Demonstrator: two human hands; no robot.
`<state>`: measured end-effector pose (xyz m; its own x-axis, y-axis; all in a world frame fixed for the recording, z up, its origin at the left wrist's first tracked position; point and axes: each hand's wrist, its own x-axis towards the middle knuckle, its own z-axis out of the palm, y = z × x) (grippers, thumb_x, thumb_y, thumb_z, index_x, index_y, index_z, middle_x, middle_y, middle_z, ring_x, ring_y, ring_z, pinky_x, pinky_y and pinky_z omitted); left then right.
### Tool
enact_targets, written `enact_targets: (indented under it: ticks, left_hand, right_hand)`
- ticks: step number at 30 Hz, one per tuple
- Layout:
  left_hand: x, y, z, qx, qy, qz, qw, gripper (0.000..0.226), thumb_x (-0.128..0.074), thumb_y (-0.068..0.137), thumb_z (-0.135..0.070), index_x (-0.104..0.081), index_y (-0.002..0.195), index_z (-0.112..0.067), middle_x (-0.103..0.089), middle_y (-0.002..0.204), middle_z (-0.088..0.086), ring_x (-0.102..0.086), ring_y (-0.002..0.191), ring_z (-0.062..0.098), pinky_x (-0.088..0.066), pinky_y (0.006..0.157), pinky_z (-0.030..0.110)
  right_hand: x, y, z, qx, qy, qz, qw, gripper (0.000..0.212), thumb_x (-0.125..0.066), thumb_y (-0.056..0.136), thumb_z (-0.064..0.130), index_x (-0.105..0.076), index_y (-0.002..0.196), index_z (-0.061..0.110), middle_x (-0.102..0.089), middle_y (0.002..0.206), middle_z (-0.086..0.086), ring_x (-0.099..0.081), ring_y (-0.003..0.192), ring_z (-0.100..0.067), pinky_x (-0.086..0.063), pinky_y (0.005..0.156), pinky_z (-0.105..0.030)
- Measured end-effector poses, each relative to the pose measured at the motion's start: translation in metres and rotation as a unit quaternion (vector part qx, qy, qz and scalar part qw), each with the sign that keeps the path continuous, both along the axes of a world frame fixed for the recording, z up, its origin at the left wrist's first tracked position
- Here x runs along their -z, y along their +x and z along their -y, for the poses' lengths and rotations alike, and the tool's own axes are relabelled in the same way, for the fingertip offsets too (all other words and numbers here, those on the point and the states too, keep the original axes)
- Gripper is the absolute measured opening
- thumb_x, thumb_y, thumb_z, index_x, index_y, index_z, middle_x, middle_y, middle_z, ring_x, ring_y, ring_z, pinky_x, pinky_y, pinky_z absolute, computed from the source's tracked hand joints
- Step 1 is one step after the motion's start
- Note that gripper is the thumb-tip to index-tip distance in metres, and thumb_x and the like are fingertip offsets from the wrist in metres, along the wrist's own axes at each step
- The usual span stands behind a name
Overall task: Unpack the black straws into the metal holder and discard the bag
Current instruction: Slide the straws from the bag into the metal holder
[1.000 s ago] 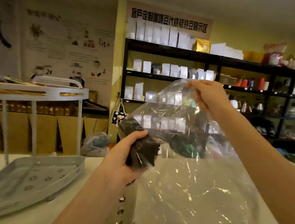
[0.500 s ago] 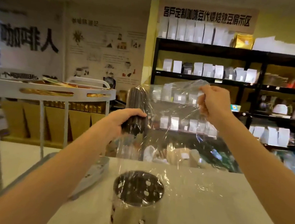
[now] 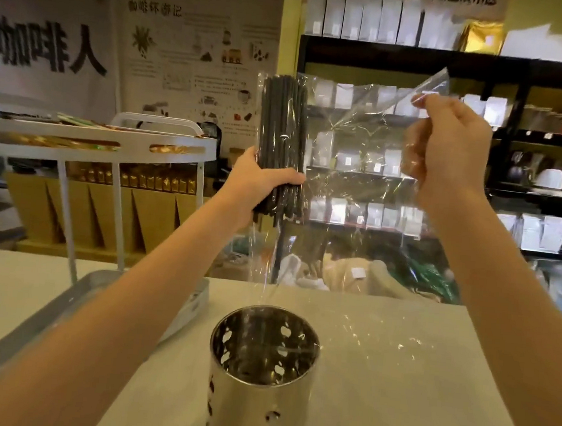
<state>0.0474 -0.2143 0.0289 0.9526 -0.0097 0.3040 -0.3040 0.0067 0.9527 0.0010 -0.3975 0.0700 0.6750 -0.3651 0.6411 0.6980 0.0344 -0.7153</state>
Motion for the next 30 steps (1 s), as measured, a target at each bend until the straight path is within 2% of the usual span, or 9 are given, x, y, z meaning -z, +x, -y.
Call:
enact_targets:
  ticks: [2,5,9,12,15,20,23,28,30]
  left_hand:
    - [0.005,-0.004,-0.003,-0.005,0.003,0.014,1.000,0.071,-0.078,0.061,-0.012,-0.041,0.121,-0.015,-0.061,0.108,0.010,-0.067,0.087,0.025,-0.057,0.075,0.043]
    - [0.008,-0.015,-0.007,-0.018,-0.013,0.043,0.999,0.066,-0.077,0.063,-0.010,-0.042,0.119,-0.017,-0.061,0.103,0.005,-0.066,0.081,0.019,-0.058,0.068,0.036]
    - [0.006,-0.028,-0.008,-0.029,0.007,0.066,0.997,0.066,-0.077,0.063,-0.011,-0.041,0.117,-0.022,-0.059,0.104,0.002,-0.063,0.091,0.020,-0.055,0.079,0.040]
    - [0.004,-0.034,-0.008,-0.022,0.005,0.077,0.997,0.063,-0.077,0.063,-0.011,-0.042,0.114,-0.023,-0.059,0.103,0.001,-0.063,0.092,0.020,-0.056,0.078,0.039]
    - [0.005,-0.040,-0.009,-0.018,-0.001,0.095,0.995,0.059,-0.076,0.064,-0.011,-0.043,0.112,-0.025,-0.059,0.103,-0.002,-0.062,0.094,0.018,-0.054,0.082,0.037]
    - [0.011,-0.049,-0.012,-0.019,0.004,0.114,0.993,0.064,-0.076,0.063,-0.010,-0.044,0.118,-0.022,-0.061,0.108,0.001,-0.062,0.099,0.021,-0.051,0.089,0.044]
    - [0.013,-0.052,-0.012,-0.025,0.016,0.122,0.992,0.067,-0.076,0.063,-0.013,-0.044,0.120,-0.022,-0.060,0.109,0.001,-0.060,0.101,0.022,-0.049,0.091,0.047]
    - [0.011,-0.056,-0.013,-0.021,0.025,0.128,0.991,0.066,-0.075,0.064,-0.014,-0.041,0.119,-0.026,-0.058,0.109,-0.003,-0.058,0.103,0.020,-0.047,0.094,0.046]
    - [0.010,-0.058,-0.014,-0.021,0.037,0.135,0.990,0.064,-0.075,0.064,-0.014,-0.042,0.116,-0.026,-0.059,0.108,-0.003,-0.059,0.101,0.020,-0.048,0.093,0.045]
  right_hand:
    - [0.007,-0.006,0.001,-0.006,-0.001,0.009,1.000,0.026,-0.042,0.095,0.017,-0.059,0.075,0.020,-0.046,0.037,0.006,-0.032,0.029,-0.007,-0.024,0.030,-0.017]
    - [0.020,-0.012,0.005,-0.006,0.010,0.012,1.000,0.021,-0.046,0.092,0.019,-0.060,0.078,0.015,-0.045,0.037,0.005,-0.033,0.029,-0.008,-0.024,0.030,-0.015]
    - [0.031,-0.018,0.012,-0.018,-0.020,0.014,1.000,0.018,-0.055,0.088,0.023,-0.056,0.085,0.006,-0.040,0.039,0.006,-0.028,0.031,-0.008,-0.024,0.031,-0.016]
    - [0.031,-0.024,0.015,-0.020,-0.038,0.031,0.999,0.014,-0.061,0.085,0.024,-0.056,0.076,0.013,-0.041,0.038,0.007,-0.027,0.031,-0.007,-0.024,0.031,-0.017]
    - [0.031,-0.027,0.019,-0.001,-0.043,0.041,0.998,0.012,-0.062,0.085,0.024,-0.058,0.077,0.017,-0.043,0.038,0.008,-0.029,0.032,-0.006,-0.026,0.032,-0.017]
    - [0.039,-0.028,0.019,0.023,-0.018,0.043,0.999,0.023,-0.062,0.085,0.023,-0.057,0.096,0.004,-0.044,0.038,0.009,-0.031,0.034,-0.005,-0.026,0.033,-0.019]
    - [0.041,-0.027,0.020,0.035,-0.022,0.044,0.998,0.023,-0.062,0.086,0.023,-0.056,0.097,0.004,-0.045,0.037,0.010,-0.031,0.032,-0.004,-0.025,0.032,-0.018]
    - [0.043,-0.028,0.018,0.105,-0.065,0.081,0.989,0.008,-0.060,0.086,0.026,-0.058,0.083,0.018,-0.051,0.039,0.014,-0.038,0.035,-0.005,-0.033,0.035,-0.017]
    - [0.043,-0.029,0.017,0.118,-0.078,0.088,0.986,0.009,-0.060,0.087,0.025,-0.056,0.079,0.025,-0.052,0.040,0.015,-0.039,0.037,-0.005,-0.034,0.037,-0.016]
